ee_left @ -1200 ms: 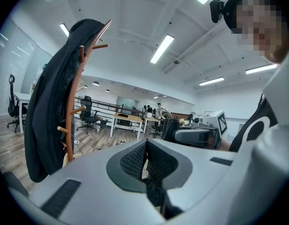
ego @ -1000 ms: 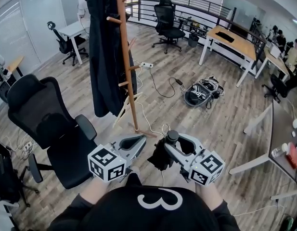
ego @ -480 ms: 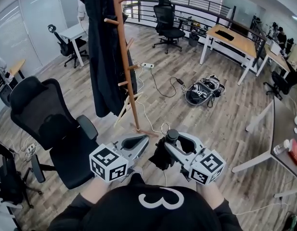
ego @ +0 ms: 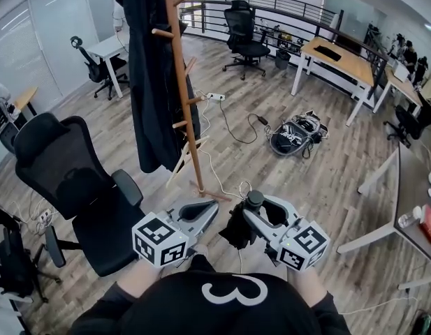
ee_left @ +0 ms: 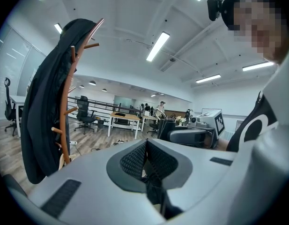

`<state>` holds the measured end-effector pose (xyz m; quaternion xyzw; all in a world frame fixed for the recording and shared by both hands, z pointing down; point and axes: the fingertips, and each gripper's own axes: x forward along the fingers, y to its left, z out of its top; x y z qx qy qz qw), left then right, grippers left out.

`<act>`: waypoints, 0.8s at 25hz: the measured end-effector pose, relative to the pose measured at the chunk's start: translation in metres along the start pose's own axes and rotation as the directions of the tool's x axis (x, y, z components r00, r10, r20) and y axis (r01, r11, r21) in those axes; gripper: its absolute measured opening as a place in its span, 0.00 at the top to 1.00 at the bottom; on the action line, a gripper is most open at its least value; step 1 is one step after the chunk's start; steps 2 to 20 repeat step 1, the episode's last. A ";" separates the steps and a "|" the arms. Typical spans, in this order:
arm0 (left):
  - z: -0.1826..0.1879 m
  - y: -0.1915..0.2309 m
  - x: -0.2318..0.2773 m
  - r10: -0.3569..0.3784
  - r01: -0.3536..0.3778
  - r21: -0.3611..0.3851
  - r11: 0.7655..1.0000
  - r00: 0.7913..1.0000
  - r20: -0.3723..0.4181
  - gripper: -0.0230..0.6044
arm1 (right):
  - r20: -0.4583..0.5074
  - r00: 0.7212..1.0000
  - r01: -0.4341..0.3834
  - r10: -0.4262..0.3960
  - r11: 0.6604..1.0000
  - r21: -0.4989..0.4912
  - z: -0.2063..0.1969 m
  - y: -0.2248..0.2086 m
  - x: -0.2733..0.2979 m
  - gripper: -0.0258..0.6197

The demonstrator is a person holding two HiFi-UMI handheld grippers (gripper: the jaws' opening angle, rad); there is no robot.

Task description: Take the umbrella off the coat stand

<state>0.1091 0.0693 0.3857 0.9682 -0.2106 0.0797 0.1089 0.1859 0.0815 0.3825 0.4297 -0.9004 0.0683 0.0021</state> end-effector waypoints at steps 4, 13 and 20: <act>0.000 0.001 0.000 0.000 0.000 -0.001 1.000 1.000 -0.001 0.94 | -0.001 1.000 0.004 -0.004 1.000 0.002 0.000 -0.001 0.000 0.66; 0.000 0.001 0.000 0.000 0.000 -0.001 1.000 1.000 -0.001 0.94 | -0.001 1.000 0.004 -0.004 1.000 0.002 0.000 -0.001 0.000 0.66; 0.000 0.001 0.000 0.000 0.000 -0.001 1.000 1.000 -0.001 0.94 | -0.001 1.000 0.004 -0.004 1.000 0.002 0.000 -0.001 0.000 0.66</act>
